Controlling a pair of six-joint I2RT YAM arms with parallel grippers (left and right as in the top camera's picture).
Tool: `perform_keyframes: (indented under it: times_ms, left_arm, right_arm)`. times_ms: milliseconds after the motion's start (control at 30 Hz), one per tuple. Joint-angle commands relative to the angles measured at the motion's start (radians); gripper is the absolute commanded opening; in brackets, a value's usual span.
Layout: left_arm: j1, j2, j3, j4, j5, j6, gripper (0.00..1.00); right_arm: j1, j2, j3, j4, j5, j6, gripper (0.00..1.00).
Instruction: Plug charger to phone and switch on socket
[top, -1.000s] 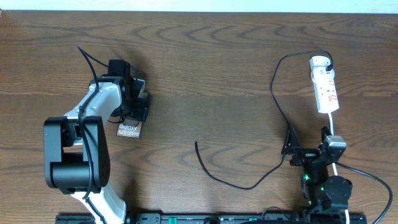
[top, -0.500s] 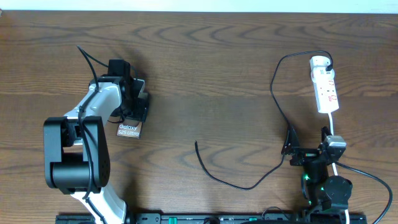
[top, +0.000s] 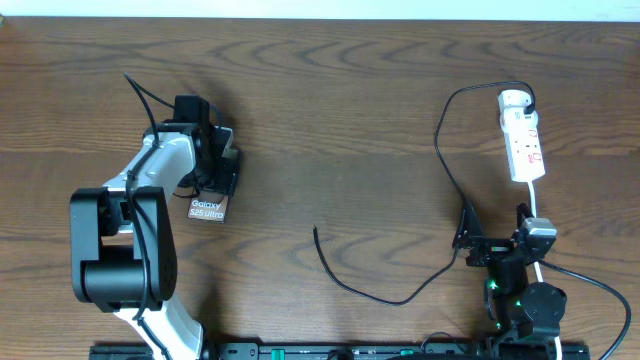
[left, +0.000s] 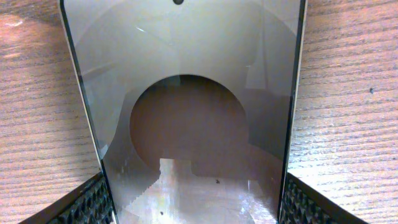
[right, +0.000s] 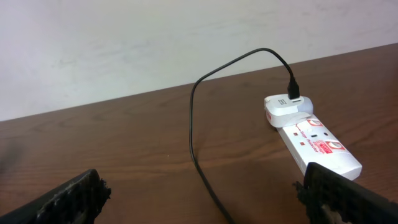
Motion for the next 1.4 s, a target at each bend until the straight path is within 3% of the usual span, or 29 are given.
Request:
perform_keyframes:
  times_ms: [0, 400, 733, 967, 1167, 1367]
  left_arm:
    - [0.004, 0.048, -0.055, -0.002, -0.006, 0.01, 0.07]
    - [0.004, -0.021, -0.006, -0.014, -0.005, 0.008, 0.07]
    - [0.004, -0.197, 0.017, -0.03, -0.005, -0.007, 0.07]
    - [0.004, -0.319, 0.017, -0.033, 0.003, -0.082, 0.07]
    - [0.004, -0.369, 0.017, -0.082, 0.214, -0.148, 0.07]
    - [0.004, -0.37, 0.017, -0.089, 0.411, -0.333, 0.07]
  right_arm:
    - [0.008, -0.002, -0.001, -0.005, 0.004, -0.015, 0.99]
    - [0.008, -0.002, -0.001, -0.005, 0.004, -0.015, 0.99]
    - [0.008, -0.002, -0.001, -0.005, 0.004, -0.015, 0.99]
    - [0.008, -0.002, -0.001, -0.005, 0.004, -0.015, 0.99]
    - [0.008, -0.002, -0.001, -0.005, 0.004, -0.015, 0.99]
    - [0.008, -0.002, -0.001, -0.005, 0.004, -0.015, 0.99]
